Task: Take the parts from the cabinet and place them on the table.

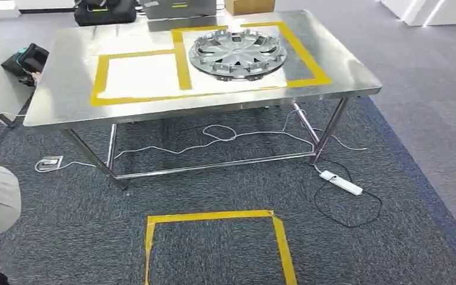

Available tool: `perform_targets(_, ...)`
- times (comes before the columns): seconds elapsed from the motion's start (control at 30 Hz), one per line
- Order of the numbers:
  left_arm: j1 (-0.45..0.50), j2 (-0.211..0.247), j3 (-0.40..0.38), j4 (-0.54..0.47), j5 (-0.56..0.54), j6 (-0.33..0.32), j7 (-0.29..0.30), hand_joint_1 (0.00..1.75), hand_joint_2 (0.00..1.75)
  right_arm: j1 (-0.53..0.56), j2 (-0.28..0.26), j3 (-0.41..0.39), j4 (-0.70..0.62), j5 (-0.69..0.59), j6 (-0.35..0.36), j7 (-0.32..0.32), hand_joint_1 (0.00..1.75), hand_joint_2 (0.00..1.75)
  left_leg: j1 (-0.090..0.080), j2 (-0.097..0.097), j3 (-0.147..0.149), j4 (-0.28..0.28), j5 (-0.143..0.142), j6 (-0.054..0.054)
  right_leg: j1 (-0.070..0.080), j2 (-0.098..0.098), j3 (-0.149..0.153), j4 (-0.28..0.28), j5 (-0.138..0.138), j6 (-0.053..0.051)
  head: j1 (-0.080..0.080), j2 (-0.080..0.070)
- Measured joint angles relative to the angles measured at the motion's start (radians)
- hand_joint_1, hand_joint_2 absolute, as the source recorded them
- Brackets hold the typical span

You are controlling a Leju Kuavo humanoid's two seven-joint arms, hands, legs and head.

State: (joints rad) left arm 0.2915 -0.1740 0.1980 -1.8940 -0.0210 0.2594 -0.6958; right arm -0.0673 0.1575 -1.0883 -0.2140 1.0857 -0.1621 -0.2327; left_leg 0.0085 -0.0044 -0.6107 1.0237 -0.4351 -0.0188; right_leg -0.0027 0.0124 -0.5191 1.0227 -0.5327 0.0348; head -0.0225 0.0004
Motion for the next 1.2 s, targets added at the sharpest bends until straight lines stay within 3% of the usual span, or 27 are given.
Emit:
perform_targets(0.07, 0.002, 0.0, 0.001, 0.0, 0.0, 0.0, 0.001, 1.75, 1.75, 0.001, 0.0, 0.0, 0.0, 0.0, 0.0, -0.001, 0.0, 1.75, 0.0, -0.002, -0.001, -0.006, -0.005, 0.013, 0.0, -0.002, 0.021, -0.005, 0.007, 0.012, 0.005, 0.0)
perform_targets(0.13, 0.003, 0.0, 0.002, 0.0, 0.0, 0.0, 0.001, 1.75, 1.75, 0.001, 0.0, 0.0, 0.0, 0.001, 0.0, -0.003, 0.0, 1.75, 0.005, -0.005, 0.023, -0.009, -0.013, 0.028, -0.001, -0.004, 0.023, 0.012, -0.007, 0.021, 0.007, 0.0)
perform_targets(0.17, 0.001, 0.0, 0.002, 0.0, 0.0, 0.0, 0.001, 1.75, 1.75, -0.002, 0.0, 0.0, 0.0, 0.002, 0.0, -0.007, 0.0, 1.75, 0.005, -0.004, 0.031, -0.009, -0.018, 0.034, -0.001, -0.005, -0.004, 0.067, -0.016, 0.023, 0.012, 0.0)
perform_targets(0.2, 0.0, 0.0, 0.003, 0.0, -0.001, 0.0, 0.001, 1.75, 1.75, -0.005, 0.0, 0.0, 0.0, 0.002, 0.001, -0.008, 0.0, 1.75, 0.005, -0.004, 0.035, -0.009, -0.023, 0.038, -0.002, -0.006, -0.054, 0.146, -0.034, 0.024, 0.014, 0.0)
perform_targets(0.27, 0.0, 0.0, 0.004, 0.0, -0.001, 0.0, 0.001, 1.75, 1.75, -0.002, 0.0, 0.0, 0.0, 0.002, 0.002, -0.01, 0.0, 1.75, 0.002, -0.006, 0.047, -0.009, -0.037, 0.042, -0.002, -0.006, -0.16, 0.294, -0.1, 0.026, 0.015, 0.0)
perform_targets(0.3, 0.002, 0.0, 0.004, 0.0, -0.001, 0.0, 0.001, 1.75, 1.75, 0.001, 0.0, 0.0, 0.0, 0.003, 0.002, -0.01, 0.0, 1.75, 0.001, -0.008, 0.055, -0.009, -0.045, 0.042, -0.002, -0.005, -0.187, 0.312, -0.109, 0.024, 0.016, 0.0)
perform_targets(0.33, 0.002, 0.0, 0.005, 0.0, -0.001, 0.0, 0.001, 1.75, 1.75, 0.003, 0.0, -0.001, 0.0, 0.003, 0.002, -0.01, 0.0, 1.75, 0.0, -0.01, 0.067, -0.009, -0.053, 0.042, -0.001, -0.005, -0.194, 0.289, -0.09, 0.022, 0.015, 0.0)
perform_targets(0.37, 0.002, 0.0, 0.005, 0.0, -0.001, 0.0, 0.001, 1.75, 1.75, 0.003, 0.0, 0.0, 0.0, 0.003, 0.002, -0.01, 0.0, 1.75, 0.0, -0.01, 0.082, -0.009, -0.062, 0.04, 0.0, -0.005, -0.182, 0.234, -0.05, 0.019, 0.016, 0.0)
perform_targets(0.43, 0.001, 0.0, 0.006, 0.0, -0.002, 0.0, 0.001, 1.75, 1.75, 0.002, 0.0, 0.0, 0.0, 0.005, 0.002, -0.01, 0.0, 1.75, 0.001, -0.01, 0.111, -0.009, -0.084, 0.034, 0.002, -0.005, -0.133, 0.07, 0.076, 0.009, 0.016, 0.0)
perform_targets(0.47, 0.0, 0.0, 0.006, 0.0, -0.003, 0.0, 0.001, 1.75, 1.75, 0.004, 0.0, 0.0, 0.0, 0.005, 0.002, -0.01, 0.0, 1.75, -0.003, -0.01, 0.123, -0.007, -0.095, 0.027, 0.005, -0.007, -0.13, 0.037, 0.11, 0.007, 0.014, 0.0)
perform_targets(0.5, 0.001, 0.0, 0.007, 0.0, -0.003, 0.0, 0.001, 1.75, 1.75, 0.001, 0.0, 0.0, 0.001, 0.006, 0.003, -0.008, 0.0, 1.75, -0.003, -0.011, 0.12, -0.012, -0.1, 0.022, 0.006, -0.007, -0.127, 0.035, 0.07, 0.003, 0.015, 0.0)
perform_targets(0.53, 0.001, 0.0, 0.008, 0.0, -0.003, 0.001, 0.001, 1.75, 1.75, -0.001, 0.001, 0.0, 0.001, 0.007, 0.003, -0.008, 0.0, 1.75, -0.002, -0.011, 0.123, -0.02, -0.105, 0.014, 0.009, -0.006, -0.113, 0.032, 0.087, -0.004, 0.013, 0.0)
perform_targets(0.57, 0.004, 0.0, 0.008, 0.0, -0.004, 0.002, 0.001, 1.75, 1.75, 0.001, 0.001, -0.001, 0.001, 0.008, 0.002, -0.008, 0.0, 1.75, -0.002, -0.011, 0.13, -0.01, -0.094, 0.008, 0.009, -0.006, -0.115, 0.026, 0.091, -0.011, 0.014, 0.0)
perform_targets(0.6, 0.006, -0.001, 0.008, 0.0, -0.007, 0.002, 0.001, 1.75, 1.75, 0.002, 0.001, -0.001, 0.001, 0.008, 0.002, -0.009, 0.0, 1.75, -0.002, -0.011, 0.137, -0.009, -0.093, 0.005, 0.007, -0.003, -0.098, 0.024, 0.092, -0.016, 0.014, 0.0)
perform_targets(0.67, 0.004, 0.002, 0.008, -0.001, -0.012, -0.002, 0.001, 1.75, 1.75, -0.001, 0.003, -0.001, 0.001, 0.005, 0.003, -0.013, 0.0, 1.75, -0.001, -0.008, 0.112, 0.058, -0.098, -0.004, 0.002, -0.005, -0.076, 0.015, 0.084, -0.028, 0.008, 0.0)
perform_targets(0.77, 0.005, 0.003, 0.01, -0.001, -0.015, -0.004, 0.001, 1.75, 1.75, -0.004, 0.005, -0.001, 0.001, 0.003, 0.005, -0.014, 0.0, 1.75, 0.0, -0.008, -0.023, 0.251, -0.195, -0.017, 0.002, -0.004, -0.061, 0.012, 0.068, -0.036, 0.006, 0.0)
perform_targets(0.8, 0.006, 0.003, 0.01, -0.001, -0.015, -0.005, 0.001, 1.75, 1.75, -0.002, 0.005, -0.001, 0.001, 0.003, 0.005, -0.013, 0.0, 1.75, 0.0, -0.008, -0.054, 0.279, -0.212, -0.018, 0.002, -0.003, -0.055, 0.012, 0.061, -0.036, 0.005, 0.0)
perform_targets(0.83, 0.006, 0.003, 0.011, -0.001, -0.015, -0.005, 0.001, 1.75, 1.75, 0.0, 0.006, -0.001, 0.001, 0.003, 0.005, -0.013, 0.0, 1.75, 0.0, -0.008, -0.068, 0.27, -0.197, -0.018, 0.002, -0.003, -0.045, 0.012, 0.053, -0.035, 0.005, 0.0)
perform_targets(0.87, 0.006, 0.003, 0.011, -0.001, -0.015, -0.005, 0.001, 1.75, 1.75, 0.001, 0.006, -0.002, 0.001, 0.003, 0.005, -0.013, 0.0, 1.75, 0.0, -0.008, -0.061, 0.224, -0.15, -0.017, 0.002, -0.002, -0.032, 0.012, 0.045, -0.034, 0.005, 0.0)
perform_targets(0.93, 0.006, 0.003, 0.011, -0.001, -0.015, -0.005, 0.001, 1.75, 1.75, -0.001, 0.009, -0.002, 0.001, 0.003, 0.005, -0.013, 0.0, 1.75, 0.0, -0.006, -0.015, 0.07, -0.025, -0.01, 0.001, -0.002, -0.007, 0.011, 0.027, -0.029, 0.005, 0.0)
perform_targets(0.97, 0.006, 0.003, 0.011, -0.001, -0.017, -0.005, 0.001, 1.75, 1.75, 0.0, 0.009, -0.002, 0.001, 0.003, 0.005, -0.012, 0.0, 1.75, -0.001, -0.002, -0.001, 0.01, 0.017, -0.005, 0.003, -0.001, -0.007, 0.009, 0.021, -0.025, 0.005, 0.0)
perform_targets(1.0, 0.005, 0.003, 0.012, 0.0, -0.018, -0.005, 0.002, 1.75, 1.75, -0.002, 0.009, -0.002, 0.001, 0.003, 0.005, -0.011, 0.0, 1.75, -0.004, 0.001, 0.003, -0.003, -0.027, -0.001, 0.008, 0.001, -0.008, 0.007, 0.011, -0.017, 0.003, 0.0)
perform_targets(1.03, 0.006, 0.003, 0.012, -0.001, -0.018, -0.005, 0.003, 1.75, 1.75, -0.004, 0.009, -0.002, 0.001, 0.004, 0.005, -0.01, 0.0, 1.75, -0.004, 0.001, 0.007, -0.007, -0.021, 0.002, 0.009, 0.0, -0.003, -0.004, 0.005, -0.01, 0.005, 0.0)
perform_targets(1.07, 0.008, 0.003, 0.013, -0.001, -0.018, -0.005, 0.003, 1.75, 1.75, -0.002, 0.009, -0.002, 0.001, 0.005, 0.005, -0.008, 0.0, 1.75, -0.001, -0.003, 0.006, -0.016, -0.01, 0.008, 0.01, -0.001, 0.017, 0.01, 0.017, -0.003, 0.005, 0.0)
perform_targets(1.13, 0.012, 0.003, 0.015, -0.001, -0.018, -0.004, 0.003, 1.75, 1.75, -0.002, 0.009, -0.002, 0.001, 0.005, 0.005, -0.005, 0.0, 1.75, 0.004, -0.006, 0.028, -0.019, -0.003, 0.022, 0.009, -0.003, 0.021, 0.004, 0.004, 0.007, 0.004, 0.0)
perform_targets(1.17, 0.013, 0.003, 0.016, -0.002, -0.019, -0.003, 0.003, 1.75, 1.75, -0.003, 0.009, -0.002, 0.001, 0.006, 0.005, -0.005, 0.0, 1.75, 0.004, -0.004, 0.039, -0.02, -0.009, 0.028, 0.008, -0.005, 0.013, 0.035, -0.004, 0.011, 0.009, 0.0)
perform_targets(1.2, 0.014, 0.003, 0.017, -0.002, -0.022, -0.002, 0.003, 1.75, 1.75, -0.005, 0.01, -0.002, 0.001, 0.006, 0.006, -0.004, 0.0, 1.75, 0.004, -0.004, 0.043, -0.02, -0.014, 0.033, 0.008, -0.005, -0.022, 0.097, -0.018, 0.015, 0.014, 0.0)
